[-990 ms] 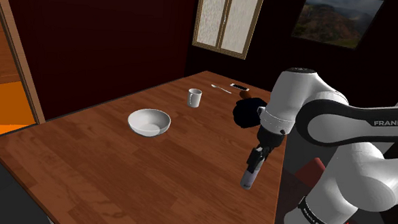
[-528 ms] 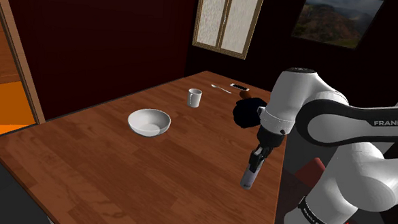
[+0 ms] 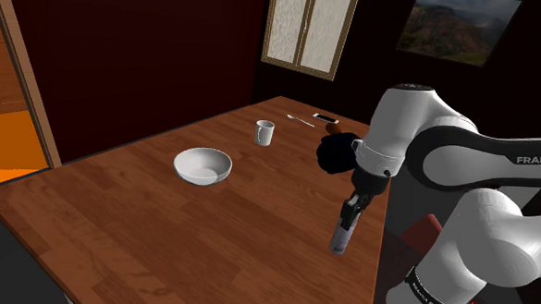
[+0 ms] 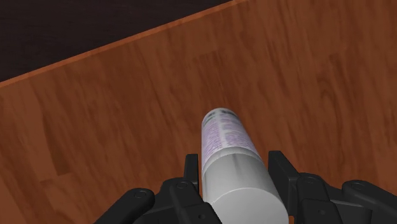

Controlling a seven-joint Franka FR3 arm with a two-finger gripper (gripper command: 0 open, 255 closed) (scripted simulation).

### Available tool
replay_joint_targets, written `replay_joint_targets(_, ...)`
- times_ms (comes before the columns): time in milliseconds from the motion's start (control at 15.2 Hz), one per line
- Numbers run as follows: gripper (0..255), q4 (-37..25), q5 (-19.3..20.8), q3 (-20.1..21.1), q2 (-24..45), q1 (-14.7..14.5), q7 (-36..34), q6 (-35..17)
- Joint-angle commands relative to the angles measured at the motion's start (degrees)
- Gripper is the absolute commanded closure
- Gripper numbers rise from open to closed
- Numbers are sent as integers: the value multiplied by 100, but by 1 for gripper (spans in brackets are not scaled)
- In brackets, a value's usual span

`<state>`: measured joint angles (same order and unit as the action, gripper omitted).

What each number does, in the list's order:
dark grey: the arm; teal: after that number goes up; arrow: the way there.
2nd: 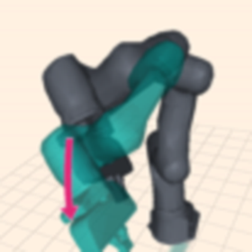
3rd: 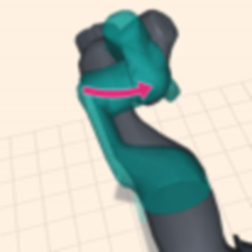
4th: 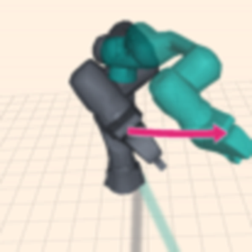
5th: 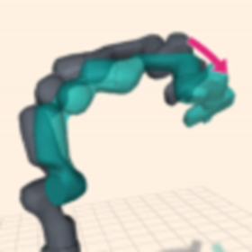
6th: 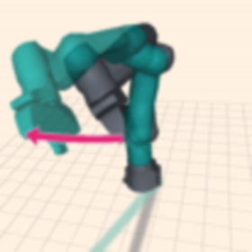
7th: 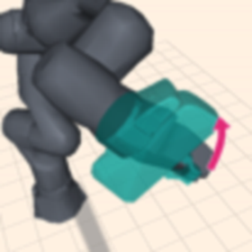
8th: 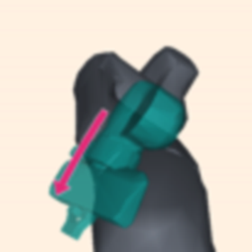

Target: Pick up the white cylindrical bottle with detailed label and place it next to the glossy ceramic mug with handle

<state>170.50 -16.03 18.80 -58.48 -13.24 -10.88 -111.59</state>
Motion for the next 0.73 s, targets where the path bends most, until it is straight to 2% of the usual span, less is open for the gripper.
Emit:
replay_joint_targets(0,255,-133,58,-53,-74,27,2,205)
replay_joint_targets(660,255,-835,292,-272,-224,150,5,1044)
